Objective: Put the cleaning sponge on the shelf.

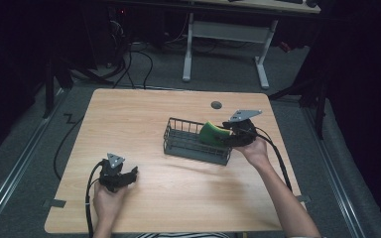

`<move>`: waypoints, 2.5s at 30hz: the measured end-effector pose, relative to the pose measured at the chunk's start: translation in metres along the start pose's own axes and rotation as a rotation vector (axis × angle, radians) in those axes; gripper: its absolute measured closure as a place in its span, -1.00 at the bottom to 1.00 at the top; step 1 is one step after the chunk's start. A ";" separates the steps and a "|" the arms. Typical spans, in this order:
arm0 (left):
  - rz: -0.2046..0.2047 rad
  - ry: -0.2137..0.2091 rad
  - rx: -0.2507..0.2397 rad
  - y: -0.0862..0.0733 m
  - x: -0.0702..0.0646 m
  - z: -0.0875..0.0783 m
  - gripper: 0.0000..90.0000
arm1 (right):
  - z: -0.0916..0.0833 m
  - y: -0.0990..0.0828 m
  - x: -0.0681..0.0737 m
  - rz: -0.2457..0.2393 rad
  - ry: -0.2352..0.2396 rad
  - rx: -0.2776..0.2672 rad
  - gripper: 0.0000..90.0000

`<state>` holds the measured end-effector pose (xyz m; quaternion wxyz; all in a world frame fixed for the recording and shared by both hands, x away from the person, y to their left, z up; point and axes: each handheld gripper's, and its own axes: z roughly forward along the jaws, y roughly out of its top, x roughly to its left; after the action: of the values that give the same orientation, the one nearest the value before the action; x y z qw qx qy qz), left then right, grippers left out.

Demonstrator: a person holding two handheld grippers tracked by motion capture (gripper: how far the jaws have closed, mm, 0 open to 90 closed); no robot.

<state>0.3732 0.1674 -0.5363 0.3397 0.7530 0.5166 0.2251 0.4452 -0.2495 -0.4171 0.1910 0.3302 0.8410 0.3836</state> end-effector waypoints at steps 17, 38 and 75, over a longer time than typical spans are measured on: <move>0.000 0.000 0.000 0.000 0.000 0.000 -0.32 | -0.056 -0.028 -0.011 0.155 -0.097 -0.050 -0.12; 0.000 -0.001 0.000 0.000 0.000 0.000 -0.32 | -0.088 -0.092 -0.002 0.289 -0.148 -0.094 -0.09; 0.000 -0.001 0.000 0.000 -0.001 0.000 -0.32 | -0.054 -0.157 0.020 0.345 -0.160 -0.024 -0.10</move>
<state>0.3729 0.1670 -0.5364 0.3401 0.7532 0.5163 0.2248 0.3357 -0.3395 -0.5059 0.1925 0.4964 0.7496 0.3933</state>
